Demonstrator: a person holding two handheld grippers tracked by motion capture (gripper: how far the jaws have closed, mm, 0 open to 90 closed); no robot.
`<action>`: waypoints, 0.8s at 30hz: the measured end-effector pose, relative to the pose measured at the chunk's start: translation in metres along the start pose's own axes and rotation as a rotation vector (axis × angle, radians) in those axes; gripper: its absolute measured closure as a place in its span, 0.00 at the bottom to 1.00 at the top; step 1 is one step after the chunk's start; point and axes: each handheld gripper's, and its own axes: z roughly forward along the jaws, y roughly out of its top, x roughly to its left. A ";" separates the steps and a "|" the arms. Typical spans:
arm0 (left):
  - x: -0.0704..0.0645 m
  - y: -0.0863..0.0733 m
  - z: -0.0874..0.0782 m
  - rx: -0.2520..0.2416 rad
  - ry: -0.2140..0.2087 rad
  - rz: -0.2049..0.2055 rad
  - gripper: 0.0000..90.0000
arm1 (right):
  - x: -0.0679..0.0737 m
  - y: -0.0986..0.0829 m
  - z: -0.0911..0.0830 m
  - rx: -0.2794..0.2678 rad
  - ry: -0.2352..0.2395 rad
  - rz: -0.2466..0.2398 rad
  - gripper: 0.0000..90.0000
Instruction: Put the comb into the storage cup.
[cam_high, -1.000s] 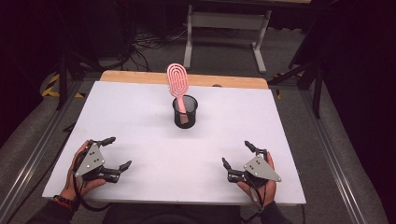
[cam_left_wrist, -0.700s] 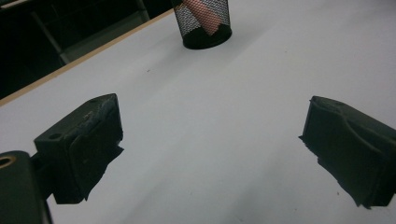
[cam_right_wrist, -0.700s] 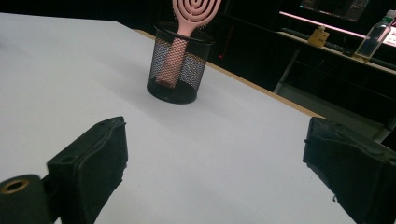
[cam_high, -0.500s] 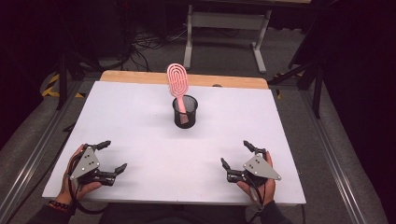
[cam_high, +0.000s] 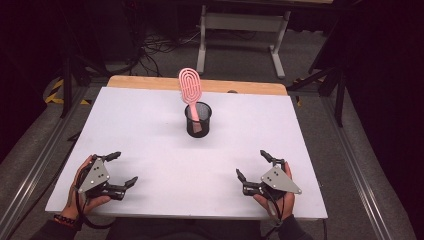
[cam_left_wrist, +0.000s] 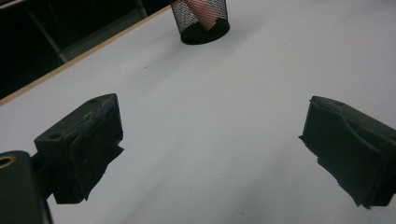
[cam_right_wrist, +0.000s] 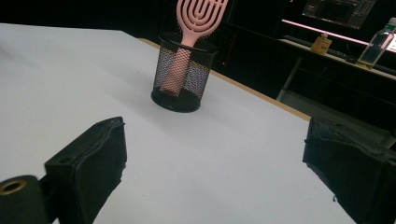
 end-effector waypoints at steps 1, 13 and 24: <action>0.001 0.000 0.000 -0.005 -0.001 -0.004 0.07 | 0.001 0.000 0.000 -0.001 -0.002 -0.003 0.08; -0.001 0.002 0.002 -0.004 -0.014 0.012 0.07 | 0.004 0.000 -0.001 0.006 0.000 -0.009 0.08; -0.001 0.004 0.006 -0.010 -0.025 0.018 0.07 | 0.004 -0.001 -0.004 0.015 -0.006 -0.009 0.08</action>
